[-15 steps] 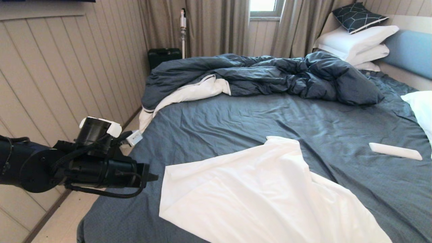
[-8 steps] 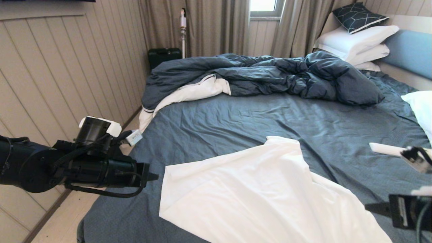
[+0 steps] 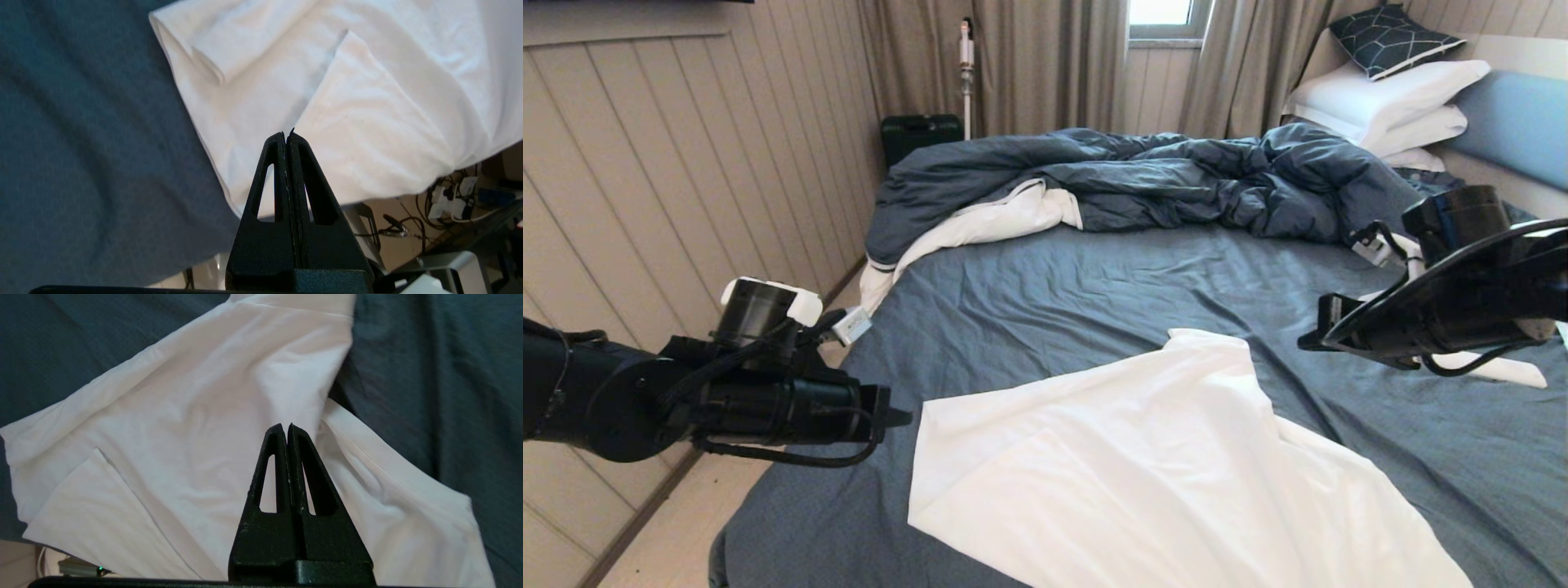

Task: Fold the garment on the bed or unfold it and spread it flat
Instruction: Unford the white T-shirt

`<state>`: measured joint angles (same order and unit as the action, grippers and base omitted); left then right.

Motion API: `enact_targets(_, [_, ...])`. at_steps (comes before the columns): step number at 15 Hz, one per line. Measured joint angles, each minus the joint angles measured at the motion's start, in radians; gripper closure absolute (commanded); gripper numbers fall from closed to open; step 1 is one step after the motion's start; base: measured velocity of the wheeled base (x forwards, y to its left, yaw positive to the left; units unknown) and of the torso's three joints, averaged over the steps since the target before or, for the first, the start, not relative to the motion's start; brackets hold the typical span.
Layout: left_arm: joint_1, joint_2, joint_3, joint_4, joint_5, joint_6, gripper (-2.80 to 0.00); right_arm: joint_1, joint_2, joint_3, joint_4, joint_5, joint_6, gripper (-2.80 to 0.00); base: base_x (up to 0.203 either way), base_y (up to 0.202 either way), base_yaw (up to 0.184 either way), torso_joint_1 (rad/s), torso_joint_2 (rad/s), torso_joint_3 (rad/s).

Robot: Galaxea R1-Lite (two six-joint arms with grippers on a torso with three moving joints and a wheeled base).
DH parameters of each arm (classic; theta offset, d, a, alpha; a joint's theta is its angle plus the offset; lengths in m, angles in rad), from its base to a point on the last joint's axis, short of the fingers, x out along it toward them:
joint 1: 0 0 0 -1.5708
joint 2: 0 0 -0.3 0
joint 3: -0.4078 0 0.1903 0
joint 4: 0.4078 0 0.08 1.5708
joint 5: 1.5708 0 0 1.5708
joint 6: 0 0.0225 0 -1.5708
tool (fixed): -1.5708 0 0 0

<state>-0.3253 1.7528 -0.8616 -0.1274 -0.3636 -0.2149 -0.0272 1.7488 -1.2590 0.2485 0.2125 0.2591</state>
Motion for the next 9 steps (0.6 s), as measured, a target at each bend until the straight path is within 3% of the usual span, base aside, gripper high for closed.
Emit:
enact_targets(3, [-0.056,0.057,-0.064,-0.003,0.009,-0.014,0.0,0.034,0.105,-0.059,-0.002,0.025,-0.009,0.0,0.0,0.0,0.0,0.0,0.0,0.0])
enact_targets(9, [-0.307,0.209,-0.289,0.11,0.063,-0.054,0.0,0.24,0.243,-0.101,-0.007,0.017,-0.023,0.0,0.0,0.0,0.0,0.0,0.0,0.0])
